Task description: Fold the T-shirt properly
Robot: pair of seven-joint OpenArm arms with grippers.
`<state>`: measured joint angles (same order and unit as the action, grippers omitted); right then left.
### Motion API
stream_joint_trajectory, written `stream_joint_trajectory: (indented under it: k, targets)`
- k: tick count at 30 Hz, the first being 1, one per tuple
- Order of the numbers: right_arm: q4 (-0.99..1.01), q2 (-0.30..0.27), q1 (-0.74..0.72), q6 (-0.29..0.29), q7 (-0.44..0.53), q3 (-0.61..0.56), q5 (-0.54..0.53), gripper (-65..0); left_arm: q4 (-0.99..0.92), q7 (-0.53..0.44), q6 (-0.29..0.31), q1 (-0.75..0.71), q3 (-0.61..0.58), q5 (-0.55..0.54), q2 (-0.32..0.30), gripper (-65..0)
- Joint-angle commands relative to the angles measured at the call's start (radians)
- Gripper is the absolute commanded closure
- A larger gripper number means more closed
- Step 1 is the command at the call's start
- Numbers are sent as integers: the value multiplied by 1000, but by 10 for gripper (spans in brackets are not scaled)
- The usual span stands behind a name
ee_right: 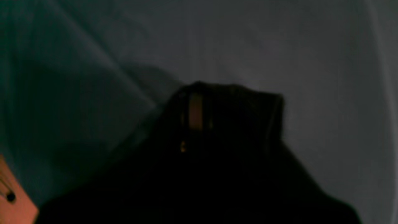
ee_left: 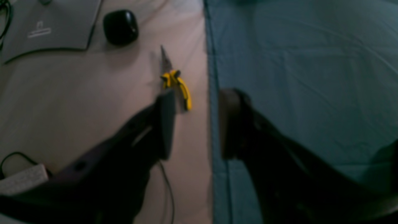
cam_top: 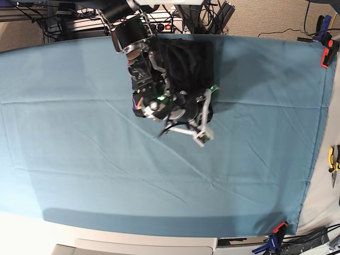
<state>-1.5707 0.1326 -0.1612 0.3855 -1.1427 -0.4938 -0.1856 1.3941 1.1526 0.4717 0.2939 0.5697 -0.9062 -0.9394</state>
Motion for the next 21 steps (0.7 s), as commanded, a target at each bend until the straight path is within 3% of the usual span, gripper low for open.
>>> stream_joint_trajectory:
  k: [1, 9, 14, 21]
  targets:
    - [-19, 10, -22, 3, 11, -20, -16, 0, 13, -19, 1, 19, 10, -11, -33, -241]
    - [-21, 10, -22, 3, -22, -162, -16, 0, 13, -19, 1, 19, 10, -11, -33, -241]
    - [-105, 10, 10, -3, -88, -185, 2, 0, 13, -19, 1, 19, 10, -11, -34, -241]
    - [-459, -3, 187, -183, -65, -165, 256, 0, 13, -21, 1, 19, 10, -11, -34, -241]
